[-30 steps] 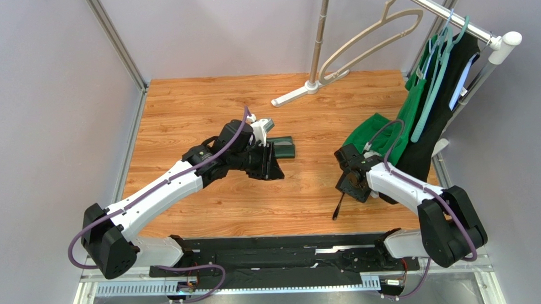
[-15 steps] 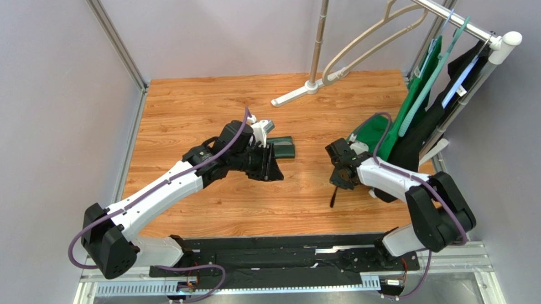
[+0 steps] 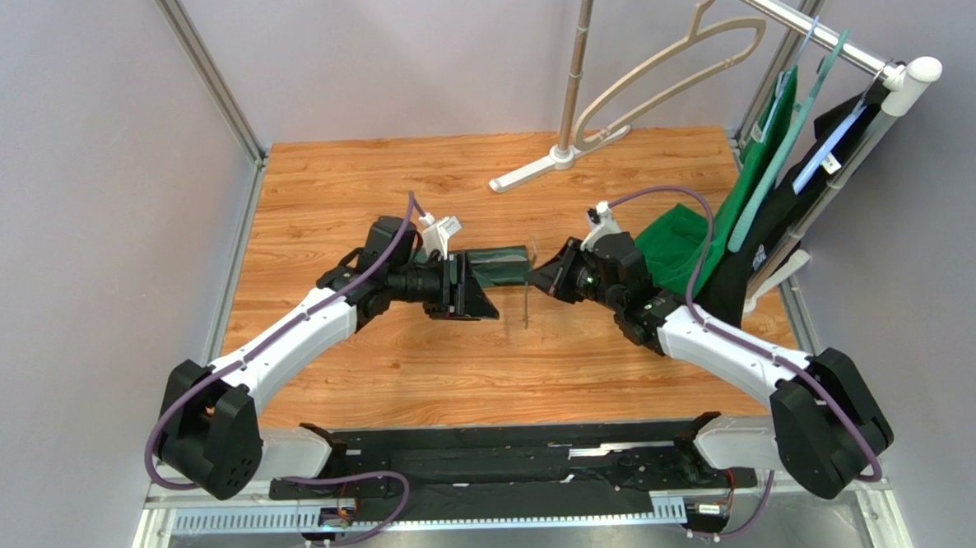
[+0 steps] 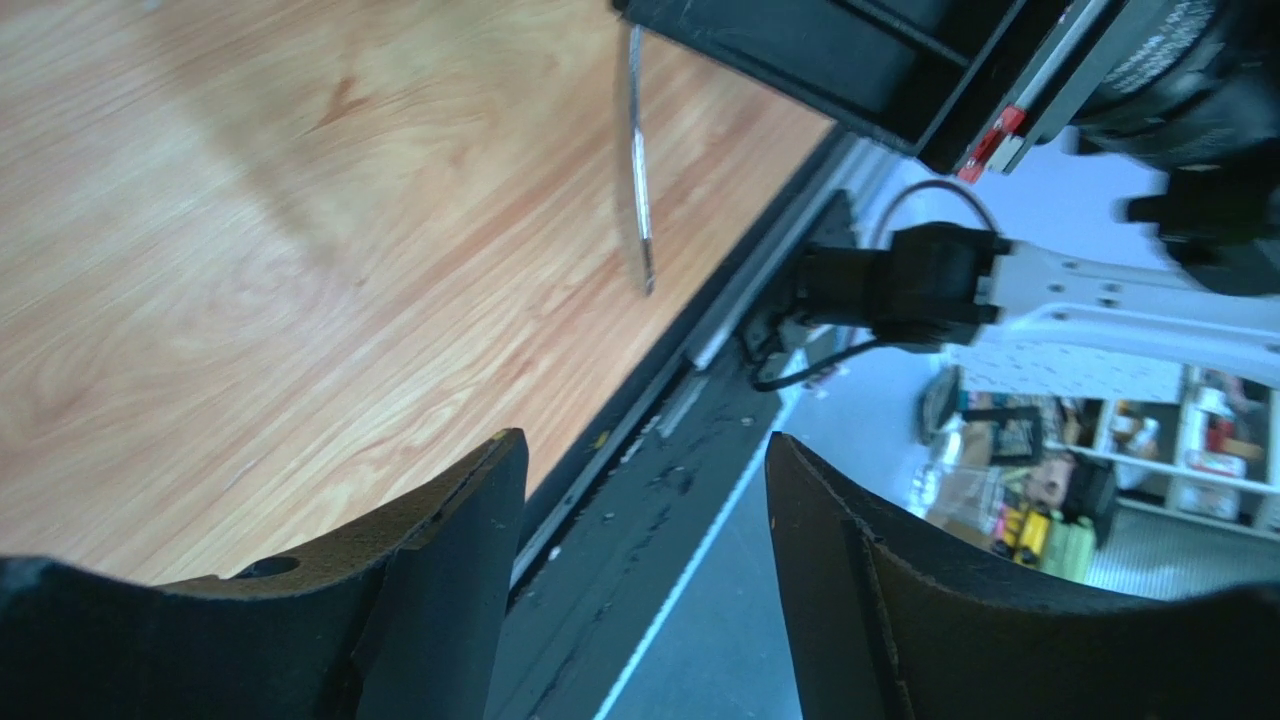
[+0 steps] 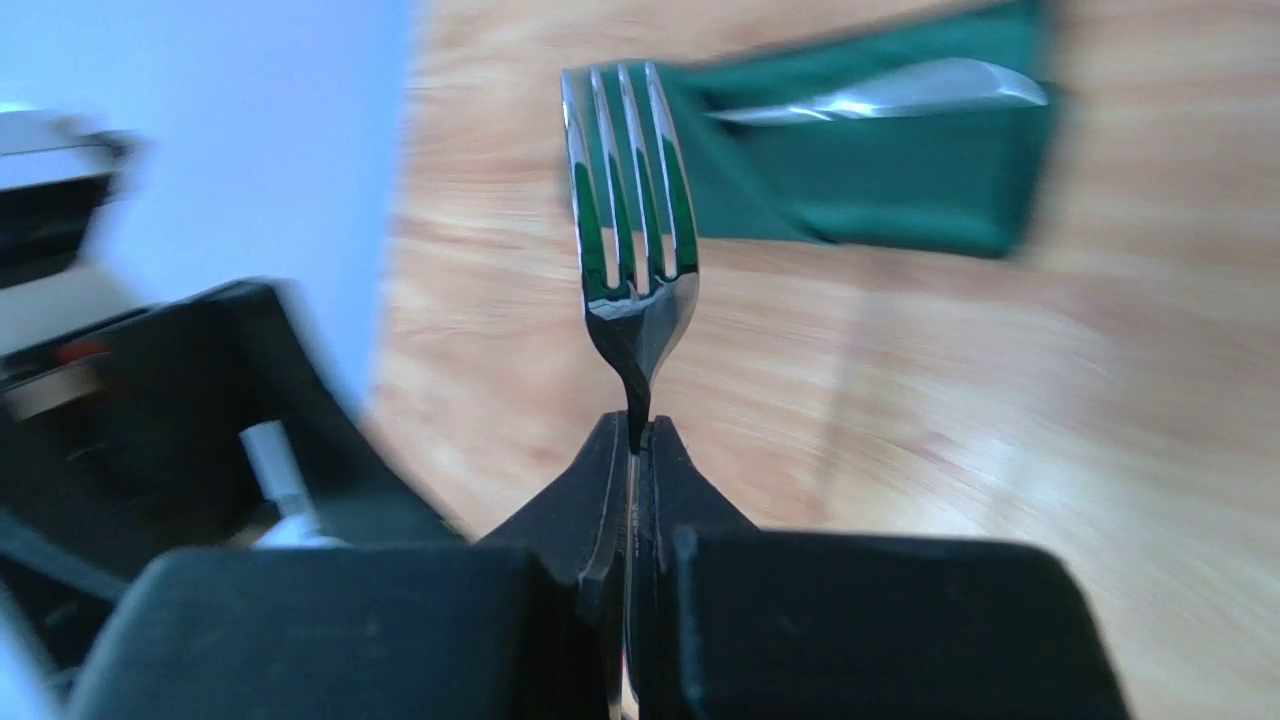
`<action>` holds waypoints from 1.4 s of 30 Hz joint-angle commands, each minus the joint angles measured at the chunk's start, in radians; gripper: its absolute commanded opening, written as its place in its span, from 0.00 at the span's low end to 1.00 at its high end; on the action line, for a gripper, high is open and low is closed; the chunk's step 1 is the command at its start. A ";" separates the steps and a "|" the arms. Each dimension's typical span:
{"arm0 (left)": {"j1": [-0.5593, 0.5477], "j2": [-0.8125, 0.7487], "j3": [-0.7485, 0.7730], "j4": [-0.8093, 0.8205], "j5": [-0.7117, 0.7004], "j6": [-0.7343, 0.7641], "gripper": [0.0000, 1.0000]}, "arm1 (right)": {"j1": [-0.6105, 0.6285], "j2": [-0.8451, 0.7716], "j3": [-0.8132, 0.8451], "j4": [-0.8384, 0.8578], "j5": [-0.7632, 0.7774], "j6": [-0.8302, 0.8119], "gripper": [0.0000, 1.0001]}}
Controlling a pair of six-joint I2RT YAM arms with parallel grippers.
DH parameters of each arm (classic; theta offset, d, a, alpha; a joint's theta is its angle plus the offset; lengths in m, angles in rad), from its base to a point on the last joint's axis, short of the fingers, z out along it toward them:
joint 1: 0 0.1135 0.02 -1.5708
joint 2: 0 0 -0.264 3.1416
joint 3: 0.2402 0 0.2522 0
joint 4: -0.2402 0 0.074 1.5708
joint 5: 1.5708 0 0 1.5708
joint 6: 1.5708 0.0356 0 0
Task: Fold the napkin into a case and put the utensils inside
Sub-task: Pick up the fork from the center of the board, then pass from the right arm to the left, then pass from the left arm to the right
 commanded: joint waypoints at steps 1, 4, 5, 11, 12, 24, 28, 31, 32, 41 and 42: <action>0.048 0.002 0.015 0.162 0.185 -0.045 0.69 | 0.007 0.040 -0.085 0.604 -0.245 0.129 0.00; 0.062 0.007 0.001 0.245 0.226 -0.090 0.69 | 0.036 0.081 -0.105 0.774 -0.264 0.193 0.00; 0.063 0.007 0.004 0.242 0.228 -0.087 0.69 | 0.044 0.089 -0.105 0.794 -0.264 0.204 0.00; 0.066 0.031 0.005 0.219 0.228 -0.073 0.68 | 0.081 0.132 -0.098 0.930 -0.262 0.278 0.00; 0.068 0.037 0.001 0.221 0.232 -0.070 0.67 | 0.087 0.133 -0.094 0.938 -0.256 0.280 0.00; 0.066 -0.035 0.134 -0.221 -0.056 0.237 0.00 | 0.142 0.005 0.253 -0.105 -0.025 -0.149 0.53; 0.066 -0.048 0.125 -0.246 -0.041 0.255 0.00 | 0.141 0.061 0.384 -0.264 -0.009 -0.259 0.54; 0.063 -0.053 0.117 -0.238 -0.035 0.246 0.00 | 0.141 0.118 0.445 -0.260 -0.057 -0.273 0.52; 0.063 -0.055 0.116 -0.233 -0.024 0.240 0.00 | 0.139 0.138 0.462 -0.271 -0.063 -0.277 0.51; 0.053 -0.050 0.110 -0.223 -0.001 0.237 0.00 | 0.159 0.296 0.561 -0.235 -0.147 -0.290 0.47; 0.050 -0.047 0.113 -0.226 0.002 0.238 0.00 | 0.162 0.304 0.562 -0.222 -0.153 -0.286 0.46</action>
